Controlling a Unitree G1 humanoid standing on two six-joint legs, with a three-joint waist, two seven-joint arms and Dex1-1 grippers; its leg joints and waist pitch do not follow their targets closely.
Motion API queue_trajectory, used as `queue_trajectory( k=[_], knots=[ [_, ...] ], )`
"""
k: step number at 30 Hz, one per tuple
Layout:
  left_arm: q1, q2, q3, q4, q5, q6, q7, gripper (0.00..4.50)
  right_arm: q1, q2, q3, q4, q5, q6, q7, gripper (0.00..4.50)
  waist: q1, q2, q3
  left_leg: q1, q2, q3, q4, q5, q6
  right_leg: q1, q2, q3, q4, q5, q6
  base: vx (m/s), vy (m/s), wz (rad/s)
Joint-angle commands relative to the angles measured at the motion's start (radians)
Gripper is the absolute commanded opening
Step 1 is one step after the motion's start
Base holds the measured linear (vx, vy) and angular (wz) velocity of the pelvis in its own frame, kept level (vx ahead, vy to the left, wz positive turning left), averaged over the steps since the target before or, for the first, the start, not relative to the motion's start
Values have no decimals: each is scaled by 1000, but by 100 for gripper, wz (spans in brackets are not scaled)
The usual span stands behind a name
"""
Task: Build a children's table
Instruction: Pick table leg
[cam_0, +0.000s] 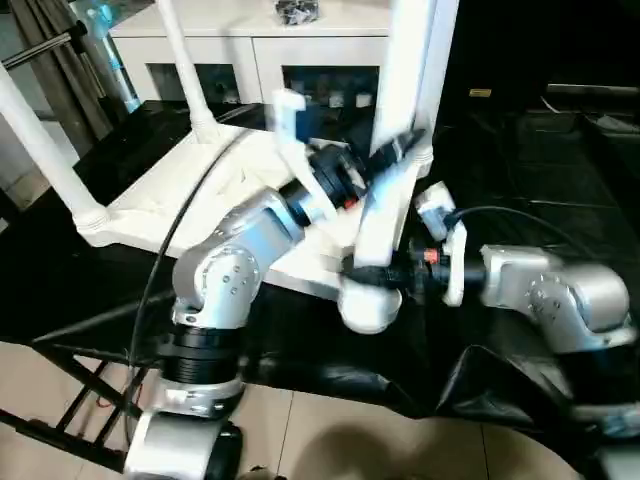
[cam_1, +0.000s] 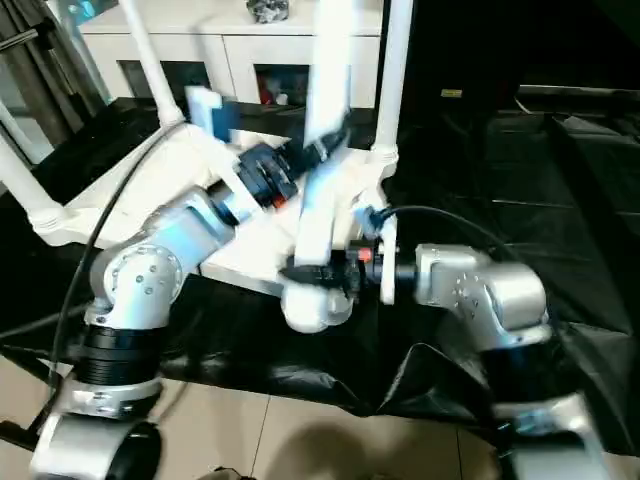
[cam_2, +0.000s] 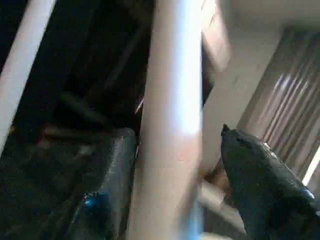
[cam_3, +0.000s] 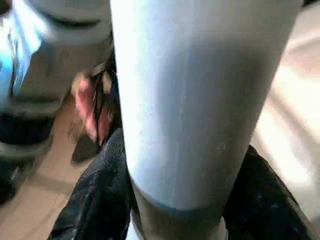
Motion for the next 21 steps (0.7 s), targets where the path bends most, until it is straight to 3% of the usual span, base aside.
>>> queue_trajectory(
  k=[1,5,7,8,10,11,12,13,15,16,17,19,21],
  knots=[
    [6,-2,30,1,-35,-10,-1,295,-6,9,-38,-28,23,-32,-33,190,0,-23,-82,9,19,-5,-59,-100,68,63,-38,35,-70,-214,-191,0,0,0],
    [-9,-28,111,61,-56,-98,27,295,31,95,-112,-44,27,-113,-149,190,-6,-16,-79,9,16,-4,-62,-120,67,61,-36,32,-80,-245,-167,0,0,0],
    [-8,0,103,83,-25,-112,9,295,50,98,-115,-47,-21,-147,-206,190,-6,-21,-80,11,17,-6,-65,-119,60,61,-36,33,-80,-257,-151,0,0,0],
    [1,46,64,97,36,-130,-32,295,63,91,-105,-44,-63,-170,-233,190,-8,-31,-81,10,17,-6,-66,-115,56,60,-35,33,-81,-263,-140,0,0,0],
    [7,78,36,107,79,-144,-62,295,72,87,-98,-41,-92,-185,-250,190,-7,-21,-81,13,19,-9,-68,-112,49,57,-36,35,-78,-275,-126,0,0,0],
    [30,176,-58,143,191,-192,-155,295,91,73,-77,-25,-155,-218,-285,190,-8,-27,-77,10,17,-11,-70,-111,47,57,-38,36,-83,-290,-114,0,0,0],
    [37,210,-92,163,223,-208,-196,295,97,69,-74,-19,-172,-228,-298,190,-13,-20,-79,13,17,-8,-70,-117,38,56,-36,38,-76,-294,-110,0,0,0],
    [46,255,-138,195,266,-234,-253,295,107,66,-74,-12,-189,-234,-318,190,-18,-28,-79,13,17,-6,-70,-113,36,55,-36,39,-77,-285,-109,0,0,0],
    [50,272,-157,210,283,-247,-278,295,112,66,-76,-10,-193,-234,-327,190,-20,-19,-79,15,17,-6,-70,-115,30,56,-39,41,-72,-270,-122,0,0,0],
    [51,294,-185,239,306,-263,-314,295,124,63,-72,-13,-204,-244,-338,190,-22,-28,-79,13,18,-5,-70,-114,33,58,-40,41,-73,-245,-140,0,0,0],
    [51,313,-212,263,328,-283,-351,295,136,59,-67,-15,-214,-250,-348,190,-20,-26,-79,12,18,-6,-71,-111,36,58,-42,42,-68,-238,-148,0,0,0],
    [44,374,-300,331,400,-328,-453,295,156,54,-57,-20,-234,-264,-367,190,-23,-26,-78,12,18,-5,-72,-115,41,58,-43,43,-71,-240,-151,0,0,0],
    [30,422,-384,413,488,-385,-531,295,164,54,-55,-24,-250,-272,-375,190,-31,-20,-78,14,17,-5,-72,-130,39,57,-41,43,-70,-246,-148,0,0,0]
  ],
)
